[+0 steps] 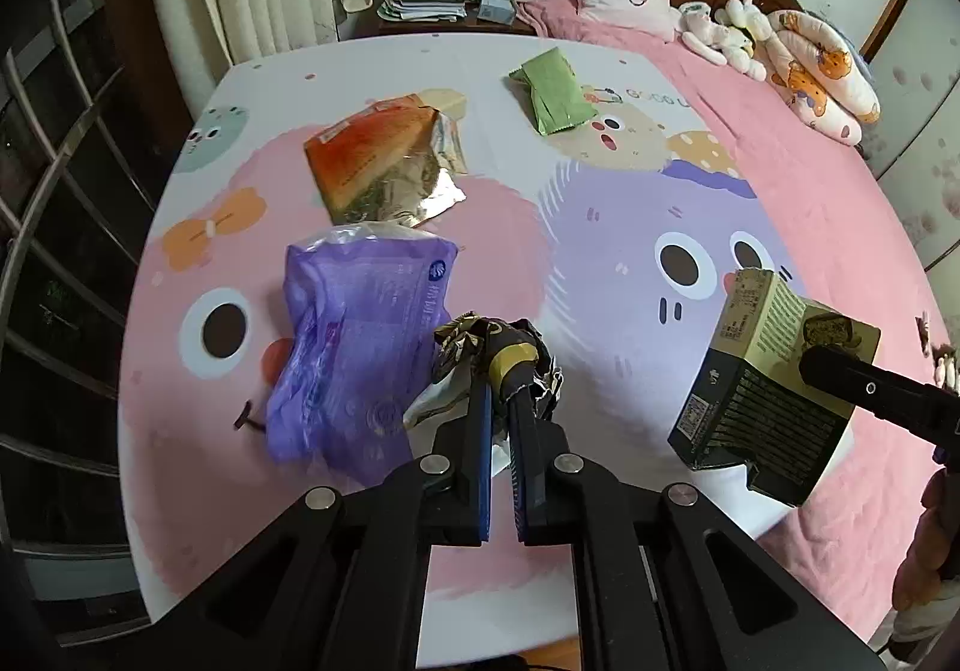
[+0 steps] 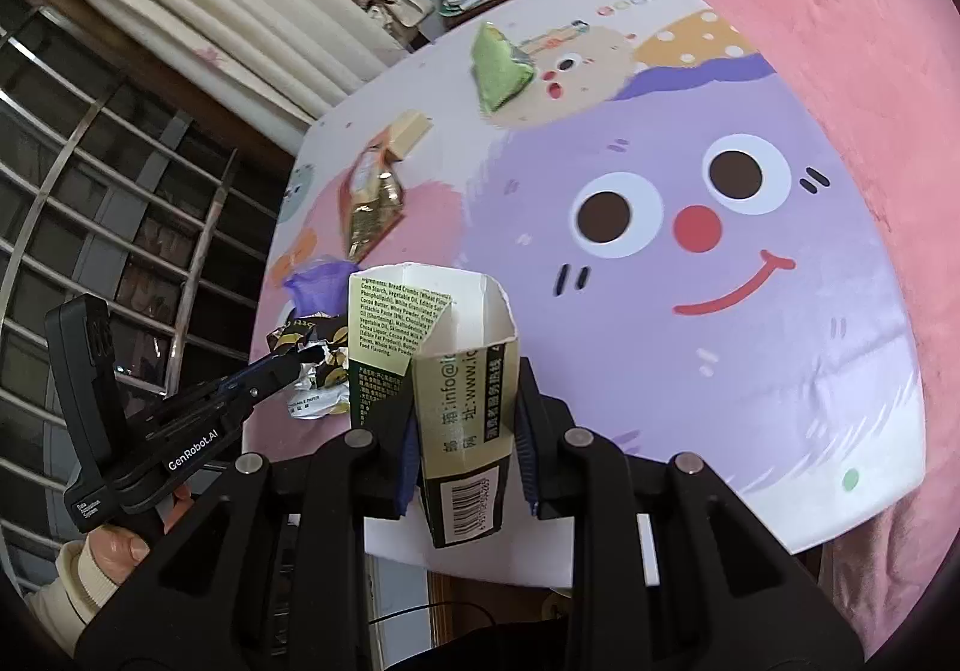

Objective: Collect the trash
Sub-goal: 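Lift the snack wrapper and paper box off the table with both tools, then carry wrapper and paper box over the bin and open both tools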

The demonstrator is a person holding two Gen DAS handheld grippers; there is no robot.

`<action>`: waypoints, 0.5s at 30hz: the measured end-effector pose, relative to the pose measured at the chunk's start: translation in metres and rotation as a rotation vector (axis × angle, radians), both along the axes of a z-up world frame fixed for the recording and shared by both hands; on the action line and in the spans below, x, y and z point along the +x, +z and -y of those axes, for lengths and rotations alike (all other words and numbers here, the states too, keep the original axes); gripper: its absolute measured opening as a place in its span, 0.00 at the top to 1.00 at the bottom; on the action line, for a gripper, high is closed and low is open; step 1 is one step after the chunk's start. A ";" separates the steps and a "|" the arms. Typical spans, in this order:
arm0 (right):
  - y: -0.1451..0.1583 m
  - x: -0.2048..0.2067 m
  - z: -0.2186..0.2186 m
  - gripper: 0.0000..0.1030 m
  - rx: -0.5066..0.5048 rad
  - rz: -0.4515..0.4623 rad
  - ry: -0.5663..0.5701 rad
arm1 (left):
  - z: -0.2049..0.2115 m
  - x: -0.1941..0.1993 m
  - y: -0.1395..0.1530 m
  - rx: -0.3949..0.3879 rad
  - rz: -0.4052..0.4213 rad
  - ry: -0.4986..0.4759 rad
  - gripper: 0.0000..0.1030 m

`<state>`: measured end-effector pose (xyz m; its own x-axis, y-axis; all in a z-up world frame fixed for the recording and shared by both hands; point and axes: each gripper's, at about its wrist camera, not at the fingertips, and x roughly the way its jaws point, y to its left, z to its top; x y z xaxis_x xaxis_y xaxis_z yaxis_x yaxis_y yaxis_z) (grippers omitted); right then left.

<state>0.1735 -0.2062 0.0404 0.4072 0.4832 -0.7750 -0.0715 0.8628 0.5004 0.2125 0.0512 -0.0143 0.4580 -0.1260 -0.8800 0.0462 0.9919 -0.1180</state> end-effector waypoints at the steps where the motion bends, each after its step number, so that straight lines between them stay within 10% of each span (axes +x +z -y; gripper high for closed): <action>1: 0.003 -0.005 -0.004 0.78 -0.002 0.007 0.003 | -0.004 -0.008 0.004 -0.004 0.009 -0.002 0.96; 15: -0.012 -0.147 -0.063 0.77 -0.087 0.014 0.020 | -0.021 -0.140 0.007 -0.069 0.047 -0.109 0.96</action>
<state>0.0263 -0.1431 0.0285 0.4091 0.4222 -0.8090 -0.0956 0.9015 0.4221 0.0727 0.0723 -0.0074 0.4790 -0.2372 -0.8451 0.1606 0.9702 -0.1813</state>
